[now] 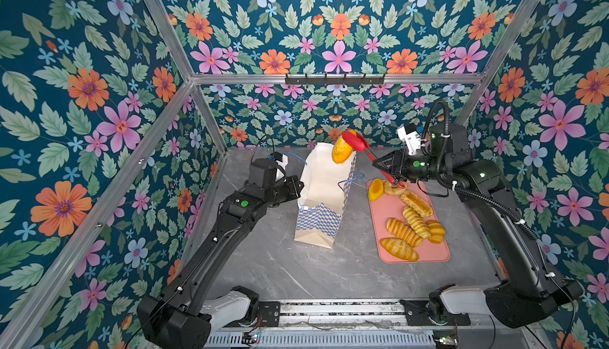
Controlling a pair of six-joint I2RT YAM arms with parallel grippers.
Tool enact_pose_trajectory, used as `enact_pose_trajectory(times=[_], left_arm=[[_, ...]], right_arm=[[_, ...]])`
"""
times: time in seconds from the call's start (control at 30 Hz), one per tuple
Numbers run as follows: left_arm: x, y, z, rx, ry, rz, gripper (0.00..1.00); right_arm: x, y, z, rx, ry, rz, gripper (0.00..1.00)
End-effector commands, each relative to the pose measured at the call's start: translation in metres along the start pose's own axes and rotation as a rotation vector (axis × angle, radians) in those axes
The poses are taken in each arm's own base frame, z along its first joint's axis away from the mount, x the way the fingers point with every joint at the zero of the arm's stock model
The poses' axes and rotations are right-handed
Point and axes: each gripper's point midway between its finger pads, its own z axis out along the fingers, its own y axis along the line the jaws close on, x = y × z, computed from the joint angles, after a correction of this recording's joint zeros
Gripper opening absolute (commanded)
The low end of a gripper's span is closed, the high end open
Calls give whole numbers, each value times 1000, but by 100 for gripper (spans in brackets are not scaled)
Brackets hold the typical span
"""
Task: Place the fake bread into the paper bag
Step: 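Lift the bread with the tongs and swing it over the bag opening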
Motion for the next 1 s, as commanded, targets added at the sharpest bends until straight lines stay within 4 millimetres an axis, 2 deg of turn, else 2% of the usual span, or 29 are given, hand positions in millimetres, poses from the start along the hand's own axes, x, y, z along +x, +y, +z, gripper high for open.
enact_pose_trajectory(times=[0.0,0.17,0.57,0.97], left_arm=[[-7,-4,0,14,-30,3,0],[-6,-2,3,13,-22,2,0],[-6,-3,6,17,-17,6,0],[-6,-3,7,13,-14,5,0]], right_arm=[[3,-1,7,42,12,-65,27],[15,-3,22,115,67,-126,27],[28,-20,44,264,143,-223,33],[26,-19,48,261,142,-232,49]])
